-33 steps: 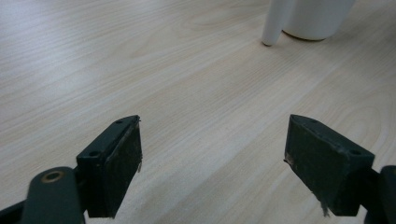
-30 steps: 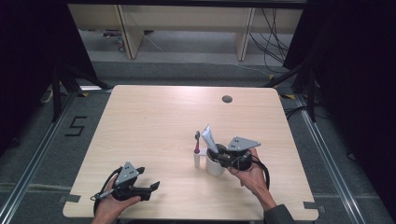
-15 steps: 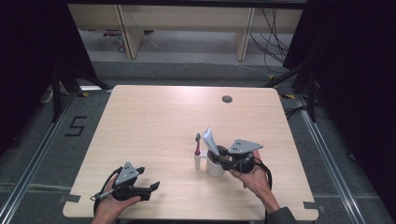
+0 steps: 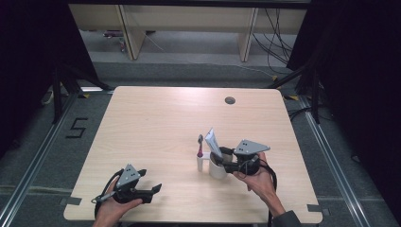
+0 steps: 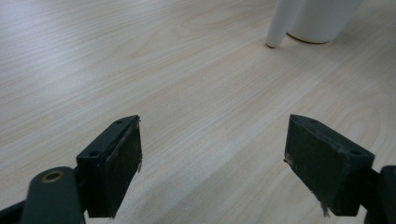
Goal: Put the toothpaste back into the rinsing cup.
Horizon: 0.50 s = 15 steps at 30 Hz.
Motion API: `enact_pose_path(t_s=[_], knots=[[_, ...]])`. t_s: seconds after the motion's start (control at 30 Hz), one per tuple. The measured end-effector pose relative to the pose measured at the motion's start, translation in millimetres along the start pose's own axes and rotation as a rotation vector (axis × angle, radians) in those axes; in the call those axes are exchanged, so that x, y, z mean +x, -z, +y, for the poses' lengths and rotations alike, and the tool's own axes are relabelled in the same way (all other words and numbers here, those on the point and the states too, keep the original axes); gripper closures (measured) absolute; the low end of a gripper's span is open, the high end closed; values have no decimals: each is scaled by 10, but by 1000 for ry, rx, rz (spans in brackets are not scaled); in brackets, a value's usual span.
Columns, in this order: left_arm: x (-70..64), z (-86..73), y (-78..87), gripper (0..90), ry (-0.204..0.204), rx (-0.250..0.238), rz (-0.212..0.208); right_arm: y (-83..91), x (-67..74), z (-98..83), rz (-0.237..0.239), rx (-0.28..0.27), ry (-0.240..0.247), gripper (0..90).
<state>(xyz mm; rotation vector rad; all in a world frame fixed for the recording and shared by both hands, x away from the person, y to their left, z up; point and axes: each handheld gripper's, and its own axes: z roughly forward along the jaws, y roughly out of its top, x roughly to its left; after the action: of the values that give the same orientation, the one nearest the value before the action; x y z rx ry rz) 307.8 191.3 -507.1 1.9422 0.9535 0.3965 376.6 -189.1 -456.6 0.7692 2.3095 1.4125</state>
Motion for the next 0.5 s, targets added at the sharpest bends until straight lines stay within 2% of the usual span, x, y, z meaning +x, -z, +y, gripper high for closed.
enact_pose_path(t_s=[0.03,0.1,0.13,0.17,0.2,0.23,0.27,0.3,0.33,0.37,0.5], knots=[[1,0,1,185,-1,0,0,8,11,6,8,0,-21,537],[-1,0,1,185,0,-1,0,45,-7,27,-6,-21,-4,521],[-1,1,2,185,0,0,0,67,2,34,9,-10,-31,515],[-1,1,4,185,-1,0,2,77,-3,36,7,-26,-32,509],[0,2,4,185,-1,1,2,105,-8,43,-12,-36,-24,498],[1,2,5,184,-2,2,2,127,3,45,-13,-28,-47,491],[1,2,6,184,-2,2,3,147,-13,49,-7,-30,-42,486],[1,2,7,185,-2,2,3,164,-12,46,-25,-50,-45,480],[2,2,8,185,-2,2,3,179,-26,49,-14,-42,-39,477],[3,3,9,185,-2,2,4,189,-27,45,-8,-50,-56,475],[7,3,18,185,-5,6,6,247,-63,33,-35,-61,-63,461]])
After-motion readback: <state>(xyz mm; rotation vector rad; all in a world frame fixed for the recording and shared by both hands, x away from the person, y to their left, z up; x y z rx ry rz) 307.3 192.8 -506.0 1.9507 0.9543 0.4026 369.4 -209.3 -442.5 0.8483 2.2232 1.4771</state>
